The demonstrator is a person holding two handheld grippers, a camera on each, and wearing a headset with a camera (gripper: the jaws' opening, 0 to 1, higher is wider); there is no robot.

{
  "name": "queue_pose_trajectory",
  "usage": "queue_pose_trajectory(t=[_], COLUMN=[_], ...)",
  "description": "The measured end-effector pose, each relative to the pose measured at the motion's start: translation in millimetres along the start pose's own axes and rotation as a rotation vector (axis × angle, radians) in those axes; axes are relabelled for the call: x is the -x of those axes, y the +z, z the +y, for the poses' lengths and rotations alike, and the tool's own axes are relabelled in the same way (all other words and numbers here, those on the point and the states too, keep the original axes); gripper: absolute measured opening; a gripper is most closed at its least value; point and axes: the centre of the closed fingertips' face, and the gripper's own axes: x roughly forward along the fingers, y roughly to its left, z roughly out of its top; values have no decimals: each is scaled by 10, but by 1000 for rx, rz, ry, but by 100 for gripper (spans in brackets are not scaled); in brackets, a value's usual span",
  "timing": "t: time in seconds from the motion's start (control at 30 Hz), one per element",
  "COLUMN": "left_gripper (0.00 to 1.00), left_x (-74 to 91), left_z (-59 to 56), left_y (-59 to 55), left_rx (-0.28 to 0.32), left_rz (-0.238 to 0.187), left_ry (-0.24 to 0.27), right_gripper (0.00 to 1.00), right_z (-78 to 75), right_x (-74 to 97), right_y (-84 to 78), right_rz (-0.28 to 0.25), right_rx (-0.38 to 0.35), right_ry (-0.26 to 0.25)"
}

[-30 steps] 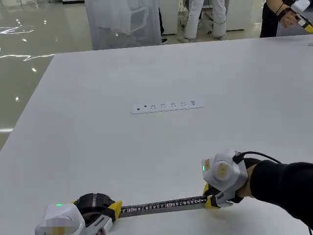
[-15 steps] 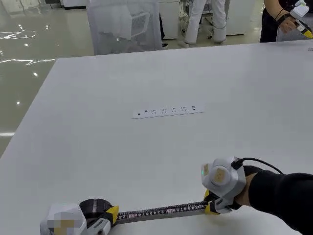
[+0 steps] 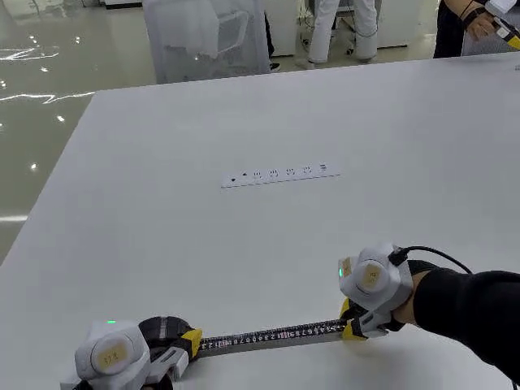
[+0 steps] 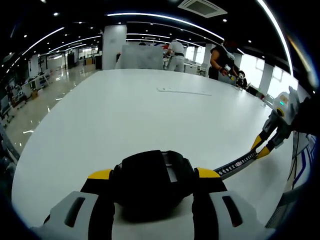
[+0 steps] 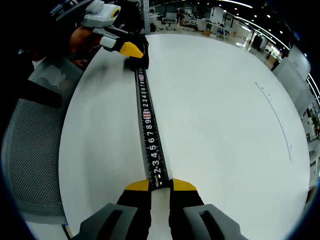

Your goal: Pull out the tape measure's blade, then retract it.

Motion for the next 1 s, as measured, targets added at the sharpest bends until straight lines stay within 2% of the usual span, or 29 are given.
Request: queue_pose_trajectory(t=[0.23,0.43,0.6,0.83,1.0], left_gripper=[58,58,59,59,59], left_x=[-14,-13,-13,-14,-17], left_z=[4,0,1,-4,-3], left_y=[-4,-8,-10,-15,-18], left_rx=[4,1,5,11,11], left_rz=[15,16,17,17,17], left_ry=[-1,-1,-2,-5,-7], right_gripper=[9,9,10,10,10], right_z=[2,10,2,18,23], right_x=[-3,-15,-10,-18,-25], right_y=[13,35,32,37,54], right_rz=[-7,33,31,40,40], right_rx=[-17,-3,-20,-3,-42], right_ry=[-6,-9,0,-1,-22])
